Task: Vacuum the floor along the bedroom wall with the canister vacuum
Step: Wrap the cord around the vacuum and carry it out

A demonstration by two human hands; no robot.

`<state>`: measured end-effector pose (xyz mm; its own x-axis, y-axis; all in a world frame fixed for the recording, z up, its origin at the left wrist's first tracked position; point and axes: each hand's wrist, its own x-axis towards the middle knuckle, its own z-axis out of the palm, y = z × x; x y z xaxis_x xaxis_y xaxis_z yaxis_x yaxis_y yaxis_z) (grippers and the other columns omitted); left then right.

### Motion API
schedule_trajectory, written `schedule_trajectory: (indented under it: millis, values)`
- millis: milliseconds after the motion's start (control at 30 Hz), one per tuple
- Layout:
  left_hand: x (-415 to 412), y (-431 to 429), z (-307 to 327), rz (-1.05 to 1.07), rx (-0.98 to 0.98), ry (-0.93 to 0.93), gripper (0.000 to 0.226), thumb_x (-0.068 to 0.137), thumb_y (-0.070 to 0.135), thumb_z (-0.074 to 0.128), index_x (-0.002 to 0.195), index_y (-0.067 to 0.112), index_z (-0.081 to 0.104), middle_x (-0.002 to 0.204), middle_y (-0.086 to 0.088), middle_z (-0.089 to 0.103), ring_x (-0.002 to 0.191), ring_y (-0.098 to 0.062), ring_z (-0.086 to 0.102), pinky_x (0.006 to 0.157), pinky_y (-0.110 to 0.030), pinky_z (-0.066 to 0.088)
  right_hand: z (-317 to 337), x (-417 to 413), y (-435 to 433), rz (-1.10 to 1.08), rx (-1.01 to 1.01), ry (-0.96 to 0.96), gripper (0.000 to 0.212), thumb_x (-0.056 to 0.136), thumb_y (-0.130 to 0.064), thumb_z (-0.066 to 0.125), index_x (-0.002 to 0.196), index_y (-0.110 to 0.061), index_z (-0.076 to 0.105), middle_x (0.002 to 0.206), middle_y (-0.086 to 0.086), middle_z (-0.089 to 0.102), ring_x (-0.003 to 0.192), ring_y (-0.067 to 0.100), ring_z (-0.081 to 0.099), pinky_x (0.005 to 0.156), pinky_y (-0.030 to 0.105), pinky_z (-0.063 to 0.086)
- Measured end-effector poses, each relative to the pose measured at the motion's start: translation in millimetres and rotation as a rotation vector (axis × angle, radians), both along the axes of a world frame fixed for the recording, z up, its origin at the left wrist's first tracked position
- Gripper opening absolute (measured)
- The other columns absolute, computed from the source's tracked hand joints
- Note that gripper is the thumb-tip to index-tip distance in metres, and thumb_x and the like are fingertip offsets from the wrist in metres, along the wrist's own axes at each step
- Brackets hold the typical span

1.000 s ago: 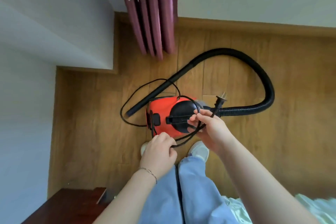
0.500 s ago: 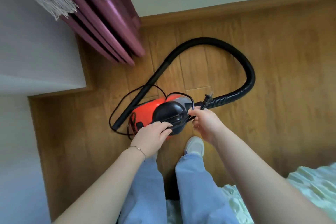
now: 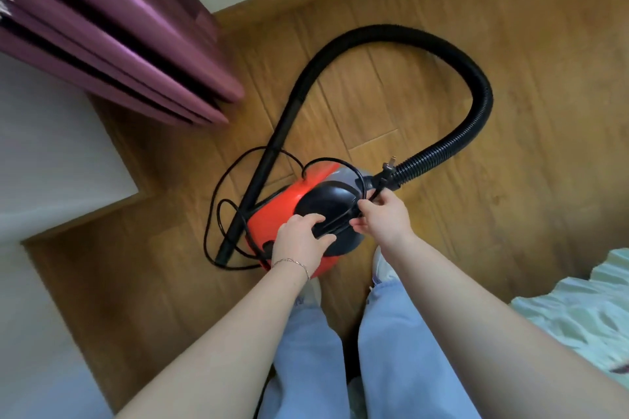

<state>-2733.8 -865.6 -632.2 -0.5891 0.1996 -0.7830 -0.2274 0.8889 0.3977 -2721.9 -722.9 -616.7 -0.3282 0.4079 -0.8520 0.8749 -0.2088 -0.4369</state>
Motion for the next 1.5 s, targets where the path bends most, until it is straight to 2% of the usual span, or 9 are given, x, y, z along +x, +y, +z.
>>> schedule_trajectory:
  millis: [200, 333, 433, 500, 600, 700, 867, 1167, 1500]
  values:
    - [-0.1, -0.4, -14.4, 0.069, -0.032, -0.084, 0.029, 0.086, 0.034, 0.063, 0.115, 0.03, 0.063, 0.114, 0.004, 0.065, 0.109, -0.02, 0.058, 0.094, -0.039, 0.047, -14.5, 0.3, -8.0, 0.091, 0.066, -0.027, 0.004, 0.092, -0.01, 0.051, 0.092, -0.013, 0.049, 0.071, 0.004, 0.054, 0.05, 0.019, 0.051, 0.052, 0.032, 0.046]
    - [-3.6, -1.6, -17.8, 0.122, -0.017, -0.142, 0.03, 0.086, 0.031, 0.064, 0.115, 0.024, 0.065, 0.116, 0.003, 0.066, 0.11, -0.018, 0.059, 0.091, -0.029, 0.045, -18.9, 10.4, -11.9, 0.068, 0.147, -0.157, 0.026, 0.09, -0.029, 0.059, 0.106, -0.017, 0.042, 0.074, 0.006, 0.059, 0.048, 0.021, 0.054, 0.059, 0.036, 0.053]
    - [-3.4, -1.3, -19.7, 0.189, 0.024, -0.2, 0.033, 0.087, 0.03, 0.063, 0.119, 0.023, 0.064, 0.122, 0.002, 0.065, 0.116, -0.017, 0.057, 0.095, -0.027, 0.042, -15.3, 16.7, -15.8, -0.015, -0.029, -0.286, 0.041, 0.088, -0.042, 0.061, 0.101, -0.006, 0.046, 0.078, 0.013, 0.061, 0.05, 0.022, 0.058, 0.048, 0.027, 0.051]
    - [-2.5, -1.8, -19.5, 0.219, 0.043, -0.222, 0.033, 0.088, 0.029, 0.062, 0.121, 0.023, 0.064, 0.126, 0.002, 0.063, 0.119, -0.017, 0.055, 0.096, -0.026, 0.04, -15.1, 21.1, -21.3, -0.046, -0.215, -0.338, 0.045, 0.088, -0.05, 0.057, 0.095, -0.005, 0.056, 0.091, 0.011, 0.066, 0.07, 0.022, 0.065, 0.054, 0.027, 0.054]
    - [-1.5, -3.7, -18.6, 0.215, 0.075, -0.217, 0.032, 0.09, 0.027, 0.059, 0.122, 0.023, 0.063, 0.128, 0.001, 0.061, 0.121, -0.017, 0.053, 0.097, -0.025, 0.039, -25.1, 29.9, -35.6, -0.183, -0.36, -0.191, 0.032, 0.09, -0.043, 0.058, 0.107, -0.016, 0.058, 0.108, 0.005, 0.067, 0.097, 0.019, 0.064, 0.072, 0.029, 0.052]
    - [1.0, -5.3, -16.3, 0.273, 0.142, -0.226, 0.029, 0.091, 0.02, 0.057, 0.119, 0.02, 0.065, 0.123, 0.0, 0.064, 0.118, -0.017, 0.056, 0.096, -0.023, 0.04, -32.3, 38.4, -51.5, -0.392, -0.423, -0.048, 0.015, 0.093, -0.025, 0.058, 0.108, -0.019, 0.059, 0.109, 0.002, 0.067, 0.098, 0.014, 0.063, 0.075, 0.025, 0.049]
    - [6.8, -1.9, -16.7, 0.331, 0.152, -0.208, 0.03, 0.09, 0.012, 0.057, 0.117, 0.022, 0.067, 0.121, 0.002, 0.066, 0.116, -0.015, 0.057, 0.102, -0.029, 0.042, -38.6, 46.5, -50.6, -0.489, -0.443, 0.046, 0.016, 0.093, -0.016, 0.057, 0.109, -0.015, 0.062, 0.108, 0.006, 0.069, 0.099, 0.015, 0.065, 0.081, 0.023, 0.049]
    - [6.1, 55.8, -17.8, 0.366, 0.162, -0.112, 0.018, 0.086, 0.018, 0.063, 0.103, 0.019, 0.067, 0.103, 0.005, 0.069, 0.098, -0.011, 0.062, 0.08, -0.021, 0.043, -41.0, 45.6, 12.1, -0.336, -0.296, 0.14, 0.01, 0.092, -0.02, 0.06, 0.101, -0.018, 0.065, 0.105, 0.009, 0.07, 0.093, 0.021, 0.066, 0.082, 0.028, 0.049]
    - [10.2, 104.9, -31.6, 0.433, 0.235, -0.041, 0.008, 0.084, 0.028, 0.067, 0.086, 0.022, 0.062, 0.076, 0.015, 0.06, 0.073, -0.006, 0.057, 0.059, -0.015, 0.04, -51.2, 31.4, 43.5, -0.472, -0.253, 0.224, 0.023, 0.099, -0.034, 0.043, 0.109, -0.022, 0.06, 0.105, 0.009, 0.069, 0.1, 0.024, 0.065, 0.092, 0.038, 0.049]
